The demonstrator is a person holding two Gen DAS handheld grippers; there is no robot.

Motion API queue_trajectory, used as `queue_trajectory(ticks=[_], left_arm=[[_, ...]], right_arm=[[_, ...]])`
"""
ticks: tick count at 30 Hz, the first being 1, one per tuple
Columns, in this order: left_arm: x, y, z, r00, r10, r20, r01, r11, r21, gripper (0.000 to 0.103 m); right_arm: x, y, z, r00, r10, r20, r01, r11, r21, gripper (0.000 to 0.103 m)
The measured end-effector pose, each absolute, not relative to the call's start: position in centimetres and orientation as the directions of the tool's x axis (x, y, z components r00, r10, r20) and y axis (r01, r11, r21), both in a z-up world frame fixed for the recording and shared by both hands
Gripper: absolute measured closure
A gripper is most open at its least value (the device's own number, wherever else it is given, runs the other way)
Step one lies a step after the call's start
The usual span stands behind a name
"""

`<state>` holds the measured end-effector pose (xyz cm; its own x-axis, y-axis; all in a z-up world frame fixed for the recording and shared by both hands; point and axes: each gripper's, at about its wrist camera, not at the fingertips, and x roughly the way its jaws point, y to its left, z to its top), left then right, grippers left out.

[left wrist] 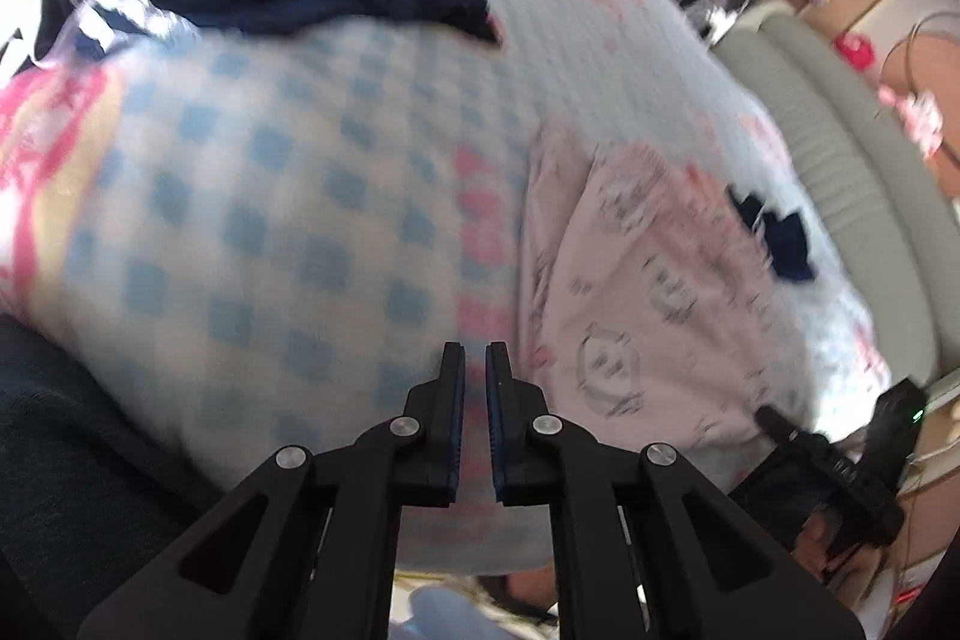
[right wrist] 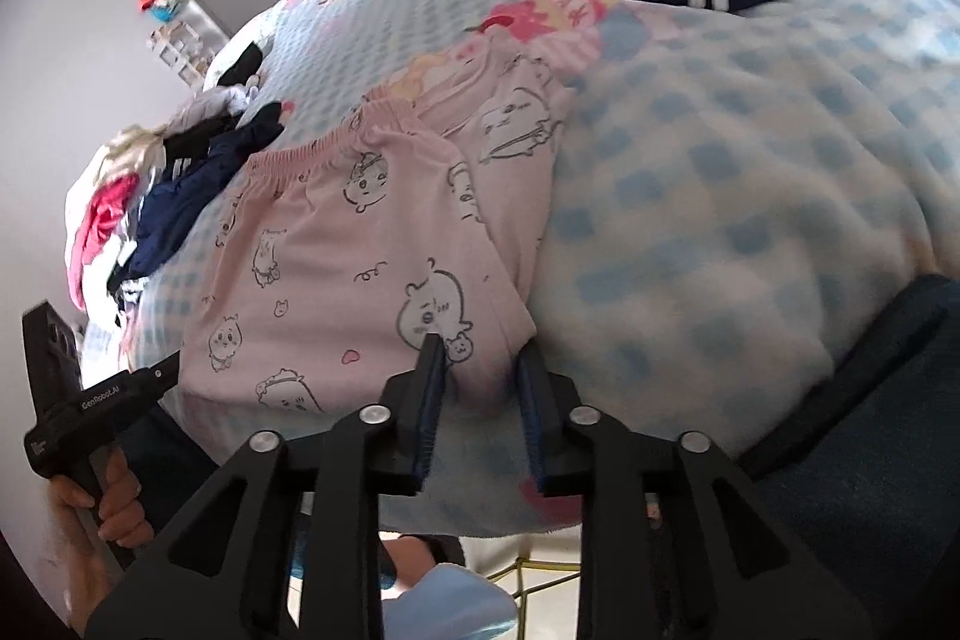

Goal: Fold clothes

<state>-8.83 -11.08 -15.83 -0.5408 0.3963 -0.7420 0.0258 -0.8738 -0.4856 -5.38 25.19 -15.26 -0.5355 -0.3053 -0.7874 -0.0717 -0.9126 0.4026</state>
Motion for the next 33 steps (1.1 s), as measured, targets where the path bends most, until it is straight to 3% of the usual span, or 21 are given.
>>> queue_trajectory(ticks=[4,8,15,20,27,33], left_arm=[[-8.7,-8.7,-13.5,-0.575,0.434,-0.694,-0.114,-0.882,-0.457,0.093],[-10.3,-4.4,-13.4,-0.506,0.478,-0.718,-0.247,-0.878,-0.410,0.073],[-12.5,-0.9,-17.3,-0.410,0.417,-0.811,-0.267,-0.905,-0.330,0.075],[-12.2,-2.8,-16.1,-0.453,0.423,-0.785,-0.239,-0.905,-0.351,0.083],[-12.7,-3.3,-13.2,-0.511,0.444,-0.736,-0.259,-0.896,-0.361,0.078],[-16.1,-0.2,-14.0,-0.475,0.428,-0.769,-0.312,-0.899,-0.307,0.074]], right_arm=[[-5.1,26.0,-13.5,-0.582,-0.242,-0.776,-0.084,-0.931,0.354,0.075],[-6.9,25.3,-12.7,-0.574,-0.226,-0.787,-0.049,-0.950,0.308,0.068],[-8.6,24.2,-16.4,-0.488,-0.242,-0.839,-0.047,-0.952,0.302,0.066],[-8.1,25.6,-16.1,-0.504,-0.261,-0.823,-0.082,-0.935,0.346,0.066],[-8.9,25.1,-12.9,-0.570,-0.247,-0.784,-0.022,-0.949,0.314,0.062],[-11.6,22.1,-12.8,-0.557,-0.258,-0.790,0.064,-0.961,0.270,0.061]])
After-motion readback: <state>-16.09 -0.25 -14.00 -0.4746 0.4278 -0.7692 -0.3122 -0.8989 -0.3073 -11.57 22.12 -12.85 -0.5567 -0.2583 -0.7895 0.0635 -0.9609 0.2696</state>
